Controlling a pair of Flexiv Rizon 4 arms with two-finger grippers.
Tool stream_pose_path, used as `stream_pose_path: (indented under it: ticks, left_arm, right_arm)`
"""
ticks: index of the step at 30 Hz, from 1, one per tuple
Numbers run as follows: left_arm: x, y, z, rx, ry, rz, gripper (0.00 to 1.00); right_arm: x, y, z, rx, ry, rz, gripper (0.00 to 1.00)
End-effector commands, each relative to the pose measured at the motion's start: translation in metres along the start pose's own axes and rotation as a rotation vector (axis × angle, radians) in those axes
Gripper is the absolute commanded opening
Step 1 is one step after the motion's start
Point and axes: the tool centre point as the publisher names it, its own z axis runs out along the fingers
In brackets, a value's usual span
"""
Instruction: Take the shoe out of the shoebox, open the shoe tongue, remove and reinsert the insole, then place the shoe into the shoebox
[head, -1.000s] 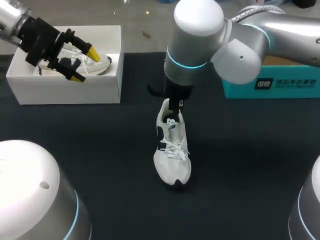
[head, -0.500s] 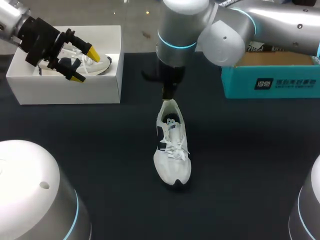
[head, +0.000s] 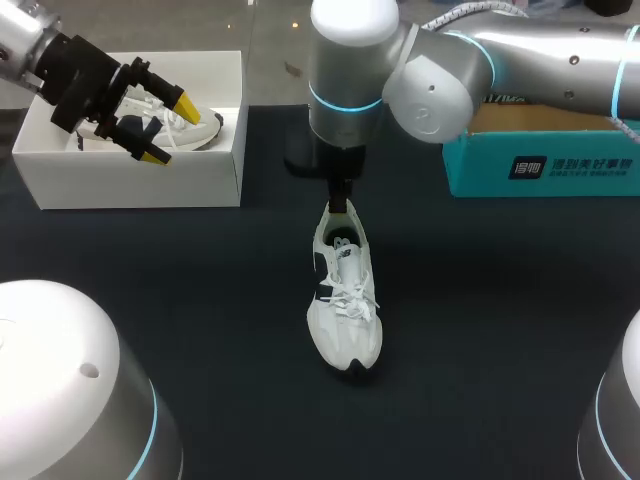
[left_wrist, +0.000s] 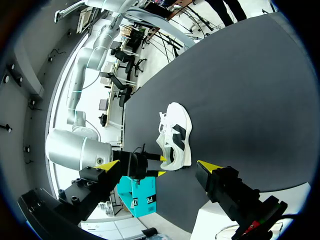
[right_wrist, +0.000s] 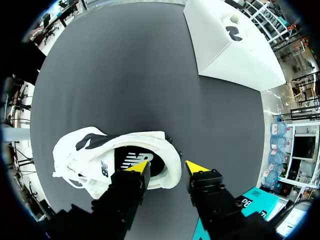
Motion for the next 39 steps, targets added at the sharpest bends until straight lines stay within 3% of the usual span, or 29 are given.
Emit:
stream_pose_path:
  ticks: [1,12,27,31,34,35,39]
  left_arm:
    - [0.0,0.0,0.0,0.001,0.004,0.0,1.0]
    - [0.0,0.0,0.0,0.001,0.004,0.0,1.0]
    - [0.0,0.0,0.0,0.001,0.004,0.0,1.0]
    - [0.0,0.0,0.0,0.001,0.004,0.0,1.0]
    - [0.0,0.0,0.0,0.001,0.004,0.0,1.0]
    - [0.0,0.0,0.0,0.001,0.004,0.0,1.0]
    - [0.0,0.0,0.0,0.001,0.004,0.0,1.0]
  right_arm:
    - [-0.003,-0.002,0.016,0.013,0.003,-0.005,0.47]
    - [-0.013,-0.009,0.04,0.03,0.006,-0.006,0.45]
    - [-0.011,-0.016,0.065,0.052,0.024,-0.005,0.44]
    - [-0.008,-0.019,0.072,0.065,0.032,0.003,0.35]
    - [-0.007,-0.021,0.072,0.072,0.031,0.003,0.04]
    - [-0.006,-0.021,0.07,0.073,0.03,0.004,0.0]
    - [-0.005,-0.024,0.065,0.083,0.029,0.014,0.0]
